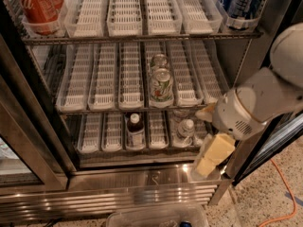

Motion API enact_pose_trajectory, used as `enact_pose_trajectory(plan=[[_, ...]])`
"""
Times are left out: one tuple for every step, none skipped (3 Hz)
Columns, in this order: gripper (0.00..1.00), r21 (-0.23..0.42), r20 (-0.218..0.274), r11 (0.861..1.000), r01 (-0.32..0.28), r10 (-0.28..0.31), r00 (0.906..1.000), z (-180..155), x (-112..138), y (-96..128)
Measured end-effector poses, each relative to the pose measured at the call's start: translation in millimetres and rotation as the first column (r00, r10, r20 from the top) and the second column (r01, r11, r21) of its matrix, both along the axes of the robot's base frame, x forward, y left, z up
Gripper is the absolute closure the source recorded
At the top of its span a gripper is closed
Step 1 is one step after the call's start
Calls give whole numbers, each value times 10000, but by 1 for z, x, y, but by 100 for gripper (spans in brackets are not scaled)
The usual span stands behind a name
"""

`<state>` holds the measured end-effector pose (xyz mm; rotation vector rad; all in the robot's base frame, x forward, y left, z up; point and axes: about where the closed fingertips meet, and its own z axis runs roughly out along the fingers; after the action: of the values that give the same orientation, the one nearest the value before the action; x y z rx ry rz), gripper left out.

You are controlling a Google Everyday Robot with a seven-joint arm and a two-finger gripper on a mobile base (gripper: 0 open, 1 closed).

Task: Pick blue plastic bottle from bottom shelf of fridge

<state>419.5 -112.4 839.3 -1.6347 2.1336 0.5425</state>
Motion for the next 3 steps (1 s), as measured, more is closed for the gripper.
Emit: enact_pose_trajectory(plan=[[0, 564, -359, 9970, 537, -518, 9980, -26, -22, 12], [0, 945, -646, 9899, 1054, -996, 9929, -66, -35, 26], [0, 975, -657, 9790, 1792, -1733, 9827, -121, -30, 61]])
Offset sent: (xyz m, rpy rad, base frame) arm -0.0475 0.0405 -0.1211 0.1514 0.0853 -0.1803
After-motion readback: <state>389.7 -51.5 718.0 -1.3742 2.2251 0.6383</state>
